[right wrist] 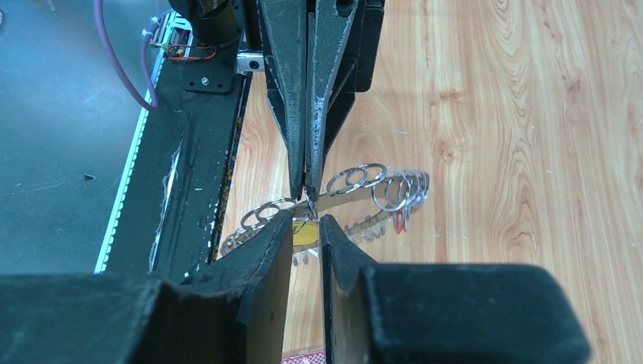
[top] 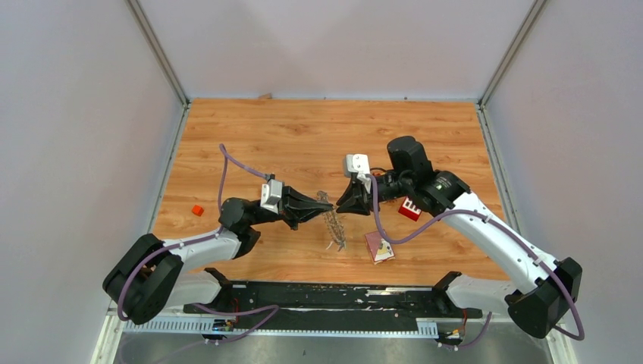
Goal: Put the keys on the keyring
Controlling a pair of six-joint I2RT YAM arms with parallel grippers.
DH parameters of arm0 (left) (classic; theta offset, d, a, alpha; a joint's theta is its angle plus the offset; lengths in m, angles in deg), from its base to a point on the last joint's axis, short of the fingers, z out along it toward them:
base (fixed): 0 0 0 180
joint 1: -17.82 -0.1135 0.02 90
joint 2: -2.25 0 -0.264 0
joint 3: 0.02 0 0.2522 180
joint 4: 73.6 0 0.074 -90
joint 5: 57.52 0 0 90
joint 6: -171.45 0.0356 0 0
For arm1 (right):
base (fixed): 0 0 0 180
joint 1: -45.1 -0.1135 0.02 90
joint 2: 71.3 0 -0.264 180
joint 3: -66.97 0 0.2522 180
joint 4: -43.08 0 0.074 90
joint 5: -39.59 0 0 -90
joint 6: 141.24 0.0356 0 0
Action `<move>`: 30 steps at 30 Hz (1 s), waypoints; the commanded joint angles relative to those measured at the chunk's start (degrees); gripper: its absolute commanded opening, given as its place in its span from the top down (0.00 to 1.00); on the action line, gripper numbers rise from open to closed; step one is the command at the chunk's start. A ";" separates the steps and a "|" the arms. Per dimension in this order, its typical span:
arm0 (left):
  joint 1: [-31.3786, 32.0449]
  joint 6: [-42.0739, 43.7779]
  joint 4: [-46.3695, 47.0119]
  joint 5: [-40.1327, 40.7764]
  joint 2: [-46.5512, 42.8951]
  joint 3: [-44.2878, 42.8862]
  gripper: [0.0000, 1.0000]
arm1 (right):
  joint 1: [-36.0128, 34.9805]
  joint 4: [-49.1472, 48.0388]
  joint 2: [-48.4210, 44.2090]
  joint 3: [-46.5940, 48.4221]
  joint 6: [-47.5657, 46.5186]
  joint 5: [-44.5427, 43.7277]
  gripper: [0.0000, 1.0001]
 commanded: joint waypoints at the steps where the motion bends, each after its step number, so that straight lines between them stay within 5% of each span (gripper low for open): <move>1: 0.24 -0.72 3.67 -0.31 -0.62 -0.87 1.00 | 0.15 -1.28 0.31 2.54 -0.64 2.26 0.81; 30: 0.24 -1.26 4.35 0.10 -1.10 -0.59 1.00 | 0.07 0.02 2.14 1.17 -3.19 6.81 0.90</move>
